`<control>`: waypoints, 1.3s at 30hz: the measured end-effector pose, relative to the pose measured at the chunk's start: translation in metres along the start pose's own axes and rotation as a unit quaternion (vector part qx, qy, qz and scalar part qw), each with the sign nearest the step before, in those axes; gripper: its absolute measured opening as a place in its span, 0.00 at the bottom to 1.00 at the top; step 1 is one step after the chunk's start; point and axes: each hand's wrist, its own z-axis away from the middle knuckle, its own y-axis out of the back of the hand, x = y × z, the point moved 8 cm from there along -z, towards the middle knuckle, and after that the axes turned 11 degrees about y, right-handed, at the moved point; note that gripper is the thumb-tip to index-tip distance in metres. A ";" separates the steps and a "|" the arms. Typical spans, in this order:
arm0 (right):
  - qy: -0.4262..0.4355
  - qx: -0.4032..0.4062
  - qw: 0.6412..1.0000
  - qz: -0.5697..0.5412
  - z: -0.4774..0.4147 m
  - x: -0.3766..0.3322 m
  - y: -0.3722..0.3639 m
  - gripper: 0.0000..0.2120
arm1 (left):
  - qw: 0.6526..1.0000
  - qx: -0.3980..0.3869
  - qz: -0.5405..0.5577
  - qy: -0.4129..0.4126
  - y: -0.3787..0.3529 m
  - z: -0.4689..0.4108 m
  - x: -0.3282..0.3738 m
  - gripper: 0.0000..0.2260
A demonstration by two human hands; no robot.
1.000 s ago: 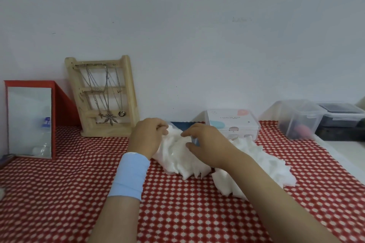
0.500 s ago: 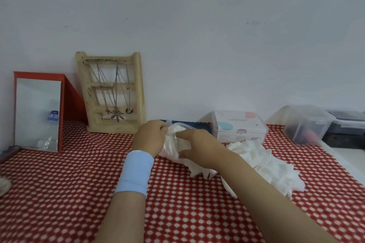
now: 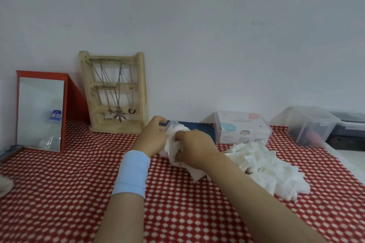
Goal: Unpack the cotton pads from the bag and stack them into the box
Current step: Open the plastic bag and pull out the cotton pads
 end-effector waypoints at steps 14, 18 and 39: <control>0.037 0.135 0.990 -0.032 0.064 0.048 0.022 0.22 | 0.971 -0.119 -0.206 0.012 -0.048 0.018 0.008 0.19; 0.001 0.103 0.994 0.027 0.092 0.081 0.018 0.23 | 0.949 -0.085 -0.303 -0.010 -0.053 0.026 0.022 0.17; 0.062 -0.060 0.993 -0.079 0.083 0.063 0.005 0.19 | 0.994 -0.062 -0.057 -0.065 -0.017 0.043 0.059 0.14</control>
